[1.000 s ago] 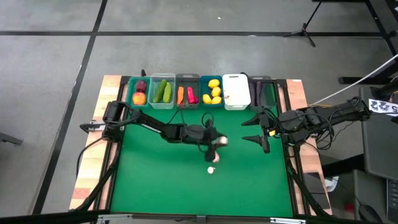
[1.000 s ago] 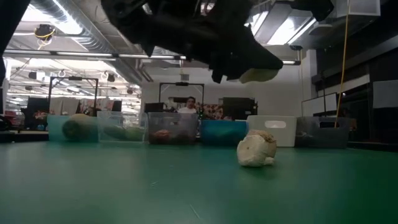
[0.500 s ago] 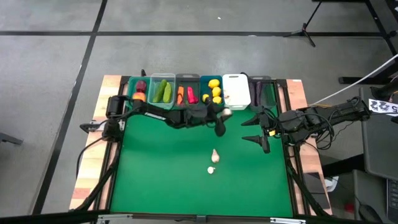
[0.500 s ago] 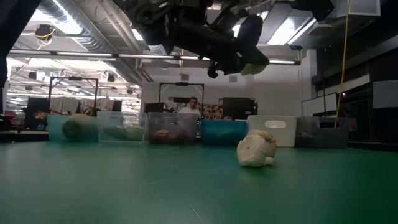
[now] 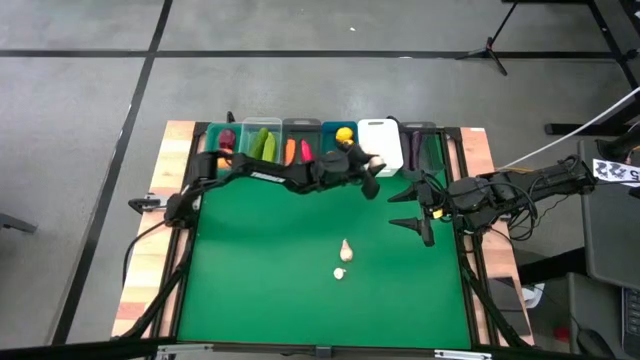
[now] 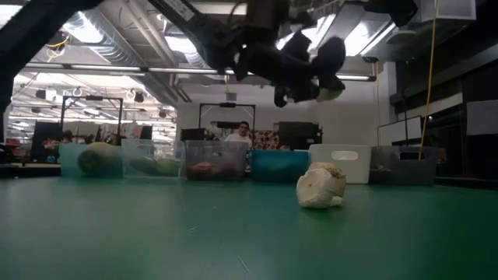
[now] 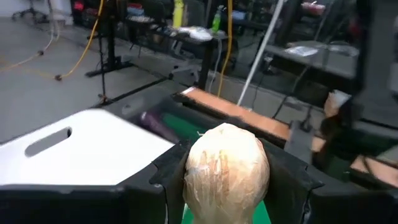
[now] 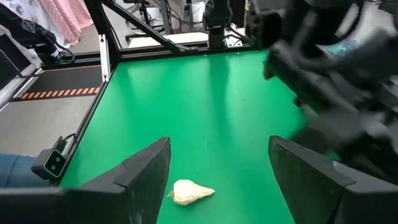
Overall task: Sort produce into baskets
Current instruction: Put the garlic into the white bin
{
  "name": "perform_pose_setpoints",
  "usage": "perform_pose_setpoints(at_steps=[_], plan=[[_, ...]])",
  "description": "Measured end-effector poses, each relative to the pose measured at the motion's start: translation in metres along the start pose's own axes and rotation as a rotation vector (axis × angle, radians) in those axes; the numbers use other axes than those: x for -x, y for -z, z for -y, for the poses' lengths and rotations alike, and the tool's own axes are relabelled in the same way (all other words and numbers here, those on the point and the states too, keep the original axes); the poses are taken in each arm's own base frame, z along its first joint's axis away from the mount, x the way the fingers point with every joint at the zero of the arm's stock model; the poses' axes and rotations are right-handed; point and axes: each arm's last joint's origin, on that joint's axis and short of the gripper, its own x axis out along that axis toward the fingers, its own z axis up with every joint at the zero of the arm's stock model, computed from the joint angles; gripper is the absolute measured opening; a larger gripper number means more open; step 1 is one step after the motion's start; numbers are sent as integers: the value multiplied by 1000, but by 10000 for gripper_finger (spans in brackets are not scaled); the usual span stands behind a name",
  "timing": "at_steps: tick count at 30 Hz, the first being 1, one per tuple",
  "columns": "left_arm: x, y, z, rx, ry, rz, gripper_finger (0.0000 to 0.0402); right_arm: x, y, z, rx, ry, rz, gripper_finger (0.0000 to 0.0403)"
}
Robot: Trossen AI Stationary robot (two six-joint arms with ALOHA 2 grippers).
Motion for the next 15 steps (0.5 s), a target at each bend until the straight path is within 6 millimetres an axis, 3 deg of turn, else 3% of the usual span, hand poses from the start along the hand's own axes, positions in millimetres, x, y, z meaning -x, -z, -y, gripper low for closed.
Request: perform_pose_setpoints(at_steps=[15], plan=[[-61, -13, -48, 112, -134, -2, 161, 0, 1, 0, 1, 1, -6, 269]])
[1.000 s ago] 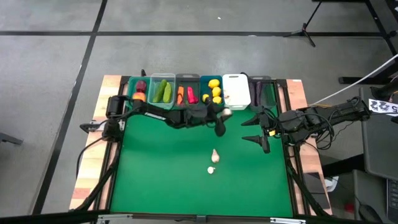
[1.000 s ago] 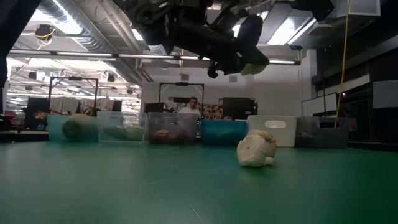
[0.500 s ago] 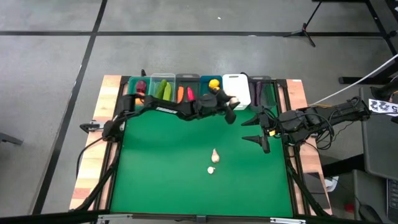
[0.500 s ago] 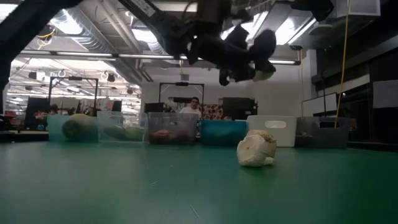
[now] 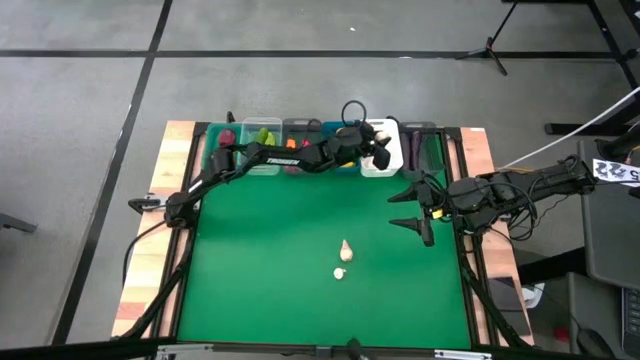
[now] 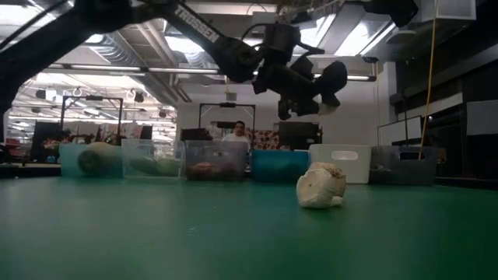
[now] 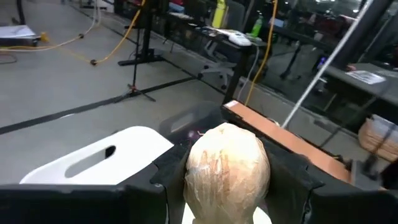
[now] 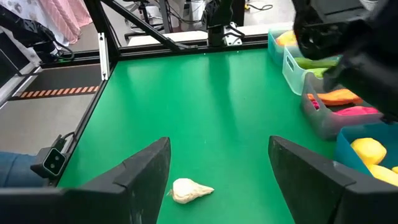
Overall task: Sort produce into baskets
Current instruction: Put the garlic into the white bin
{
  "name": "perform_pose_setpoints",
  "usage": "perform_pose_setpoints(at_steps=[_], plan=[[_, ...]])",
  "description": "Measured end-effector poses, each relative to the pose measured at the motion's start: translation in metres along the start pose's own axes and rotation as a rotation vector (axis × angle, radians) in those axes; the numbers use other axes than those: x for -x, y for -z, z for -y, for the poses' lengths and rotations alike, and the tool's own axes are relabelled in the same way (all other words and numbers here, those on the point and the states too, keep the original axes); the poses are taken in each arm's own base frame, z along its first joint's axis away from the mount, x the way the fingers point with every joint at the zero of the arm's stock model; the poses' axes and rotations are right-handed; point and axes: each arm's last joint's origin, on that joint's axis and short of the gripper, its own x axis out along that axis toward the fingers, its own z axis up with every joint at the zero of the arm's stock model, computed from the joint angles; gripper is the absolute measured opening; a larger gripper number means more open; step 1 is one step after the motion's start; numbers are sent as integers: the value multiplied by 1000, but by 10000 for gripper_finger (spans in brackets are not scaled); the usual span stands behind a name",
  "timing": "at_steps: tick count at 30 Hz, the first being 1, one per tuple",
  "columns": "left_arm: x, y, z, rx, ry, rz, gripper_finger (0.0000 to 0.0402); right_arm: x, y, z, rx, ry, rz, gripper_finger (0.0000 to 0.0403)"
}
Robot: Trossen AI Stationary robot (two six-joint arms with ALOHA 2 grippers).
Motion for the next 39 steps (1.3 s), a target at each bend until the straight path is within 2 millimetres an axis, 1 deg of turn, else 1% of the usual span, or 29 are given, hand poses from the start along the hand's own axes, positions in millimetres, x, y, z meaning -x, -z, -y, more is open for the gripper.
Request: perform_pose_setpoints(at_steps=[6, 9, 12, 17, 23, 32, 34, 39], plan=[[-19, 6, -12, 10, -44, -46, 161, 0, 1, 0, 2, 2, -10, 269], [-22, 10, -19, 11, -66, -75, 161, 0, 3, 1, 0, 5, -27, 269], [-25, 13, -26, 49, -93, -104, 161, 0, 5, 1, -12, 10, -51, 269], [-26, 15, -34, 77, -121, -137, 161, 0, 6, 1, -13, 13, -65, 269], [-26, 17, -35, 93, -126, -159, 161, 0, 6, 1, -13, 13, -65, 269], [-25, 20, -34, 49, -115, -190, 156, 0, 6, 1, -13, 13, -65, 269], [-25, 23, -34, 15, -112, -200, 156, 0, 6, 1, -13, 14, -65, 269], [-27, 32, -35, 9, -74, -237, 156, 0, 6, 1, -13, 13, -63, 269]])
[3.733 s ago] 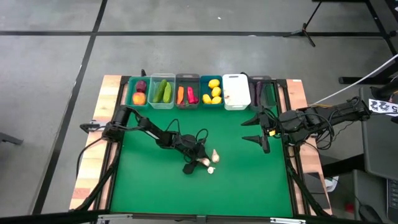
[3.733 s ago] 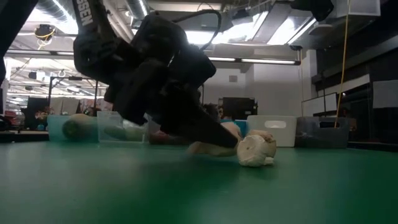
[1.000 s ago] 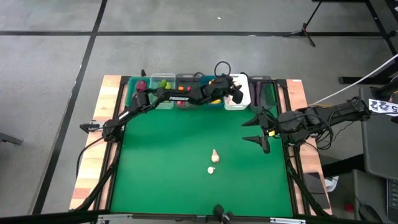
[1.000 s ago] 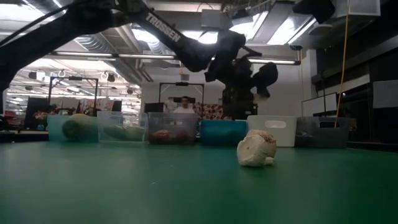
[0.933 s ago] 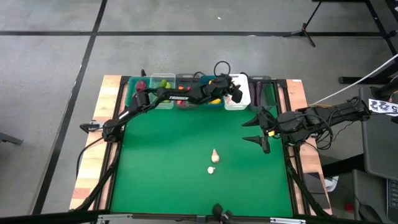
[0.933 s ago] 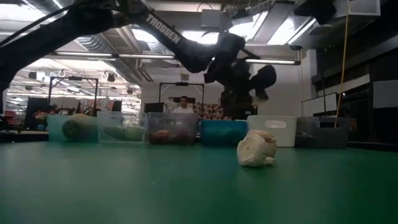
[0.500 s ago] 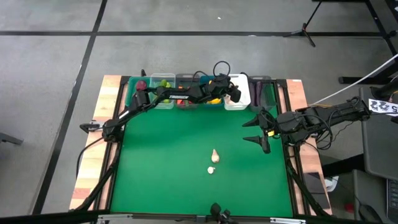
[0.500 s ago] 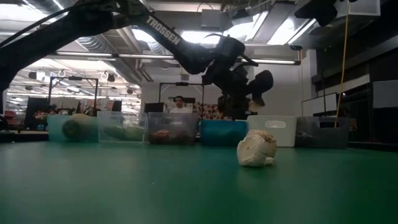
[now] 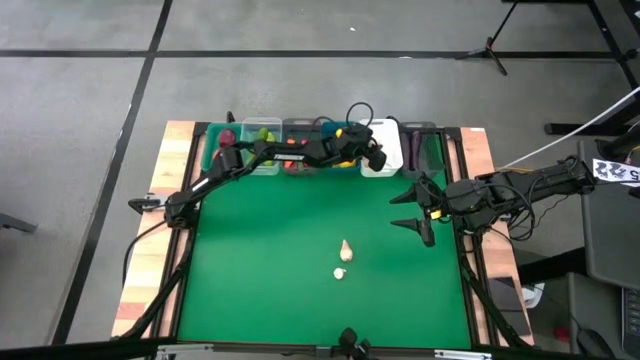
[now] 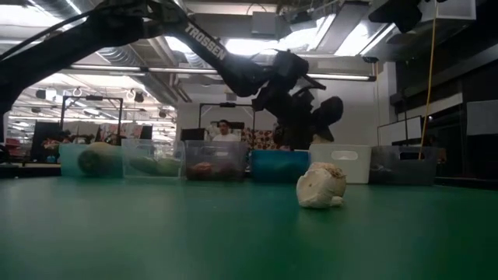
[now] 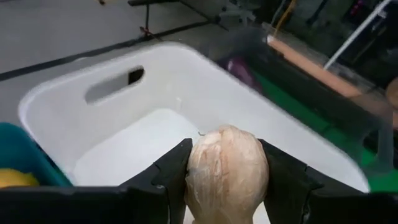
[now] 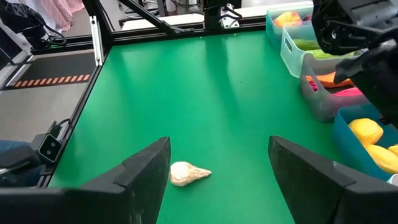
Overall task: Sort produce into baskets
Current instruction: Put the garlic into the white bin
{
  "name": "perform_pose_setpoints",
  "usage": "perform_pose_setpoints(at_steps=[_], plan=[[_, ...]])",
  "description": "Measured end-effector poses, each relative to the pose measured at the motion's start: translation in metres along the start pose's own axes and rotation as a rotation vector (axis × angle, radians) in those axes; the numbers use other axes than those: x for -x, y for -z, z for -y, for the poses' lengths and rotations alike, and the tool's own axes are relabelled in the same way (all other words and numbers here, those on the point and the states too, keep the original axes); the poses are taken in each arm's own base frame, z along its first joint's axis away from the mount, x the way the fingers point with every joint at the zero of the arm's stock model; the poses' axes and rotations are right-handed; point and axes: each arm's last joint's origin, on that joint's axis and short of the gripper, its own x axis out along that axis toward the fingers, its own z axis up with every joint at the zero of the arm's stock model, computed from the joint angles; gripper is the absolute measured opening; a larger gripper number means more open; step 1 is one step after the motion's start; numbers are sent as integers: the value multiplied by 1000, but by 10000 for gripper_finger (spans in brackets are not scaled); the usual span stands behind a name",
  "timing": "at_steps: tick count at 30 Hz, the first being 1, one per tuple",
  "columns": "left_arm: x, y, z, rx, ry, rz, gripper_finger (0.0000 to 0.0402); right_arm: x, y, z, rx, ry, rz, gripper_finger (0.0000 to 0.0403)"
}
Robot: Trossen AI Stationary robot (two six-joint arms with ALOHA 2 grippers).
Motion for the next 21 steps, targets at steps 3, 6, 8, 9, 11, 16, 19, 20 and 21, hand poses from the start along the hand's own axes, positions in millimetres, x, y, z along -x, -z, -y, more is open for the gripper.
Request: perform_pose_setpoints(at_steps=[3, 6, 8, 9, 11, 16, 19, 20, 21], plan=[[-2, 6, -2, -27, -3, -32, 155, 0, 0, 0, 0, 0, 0, 269], [-3, 8, -1, -40, 0, -37, 155, 0, 0, 0, 0, 0, 0, 269], [-3, 8, 0, -40, 1, -36, 155, 0, 0, 0, 0, 0, 0, 269], [-3, 8, 0, -43, 2, -35, 155, 0, 0, 0, 0, 0, 0, 269], [-3, 8, 0, -69, 2, -35, 155, 0, 0, 0, 0, 0, -1, 269], [-3, 8, 1, -101, 27, -37, 184, 0, 0, 0, 0, 0, -2, 269], [-3, 8, 1, -104, 28, -38, 214, 0, 0, 0, 0, 0, -2, 269], [-3, 8, 1, -107, 28, -38, 224, 0, 0, 0, 0, 0, -2, 269], [-3, 8, 1, -111, 28, -37, 233, 0, 0, 0, 0, 0, -2, 269]])
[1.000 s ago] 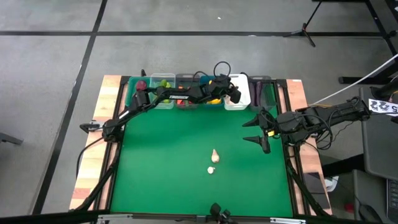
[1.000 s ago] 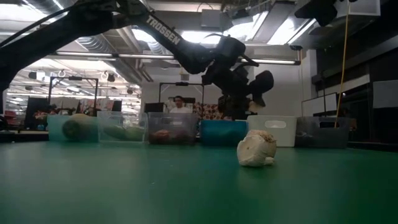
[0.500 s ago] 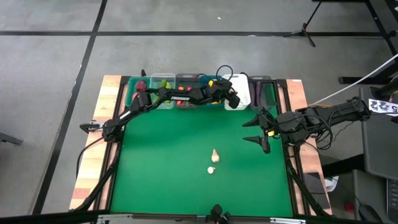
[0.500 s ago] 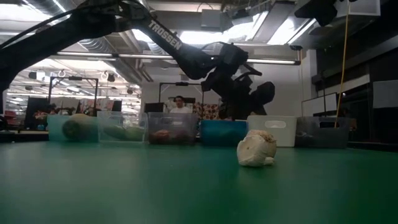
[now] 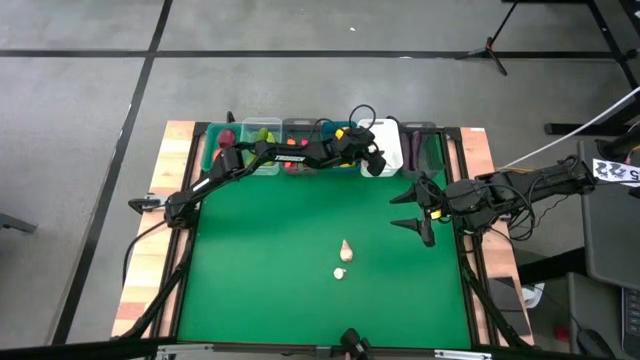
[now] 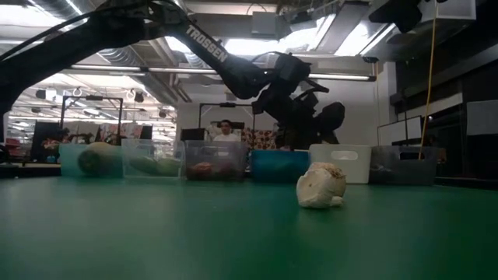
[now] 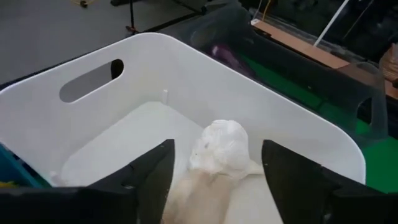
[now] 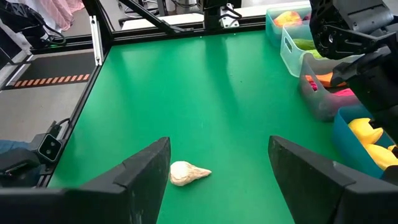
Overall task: Sort produce into baskets
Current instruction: Put the garlic into the white bin
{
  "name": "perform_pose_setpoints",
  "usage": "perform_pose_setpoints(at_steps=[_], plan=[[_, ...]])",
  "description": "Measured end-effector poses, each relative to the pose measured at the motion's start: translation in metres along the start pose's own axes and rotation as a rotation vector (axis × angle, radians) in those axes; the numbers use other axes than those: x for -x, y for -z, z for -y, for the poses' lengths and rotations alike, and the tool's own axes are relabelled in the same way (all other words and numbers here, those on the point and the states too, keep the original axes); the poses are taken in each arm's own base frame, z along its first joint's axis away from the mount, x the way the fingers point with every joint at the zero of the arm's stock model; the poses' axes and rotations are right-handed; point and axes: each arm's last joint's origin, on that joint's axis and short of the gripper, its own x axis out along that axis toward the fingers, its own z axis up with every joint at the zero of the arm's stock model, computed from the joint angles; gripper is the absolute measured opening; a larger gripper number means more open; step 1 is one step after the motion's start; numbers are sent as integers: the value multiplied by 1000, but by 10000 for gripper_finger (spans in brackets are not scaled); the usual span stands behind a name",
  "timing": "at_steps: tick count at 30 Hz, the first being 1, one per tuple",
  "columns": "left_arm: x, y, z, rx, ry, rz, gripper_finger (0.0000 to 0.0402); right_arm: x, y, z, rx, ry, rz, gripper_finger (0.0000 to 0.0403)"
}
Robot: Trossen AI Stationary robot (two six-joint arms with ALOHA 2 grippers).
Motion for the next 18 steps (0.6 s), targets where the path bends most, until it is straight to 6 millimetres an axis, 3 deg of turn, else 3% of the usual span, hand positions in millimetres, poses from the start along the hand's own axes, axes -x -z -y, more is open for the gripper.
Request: perform_pose_setpoints(at_steps=[6, 13, 18], plan=[[0, 0, 0, 3, 13, -3, 268, 0, 0, 0, 0, 0, 0, 269], [13, -19, 8, 2, 141, 4, 264, 1, -4, -1, 35, -7, 38, 269], [28, -37, 16, -24, 208, 21, 262, 26, -6, 5, 112, -3, 126, 269]])
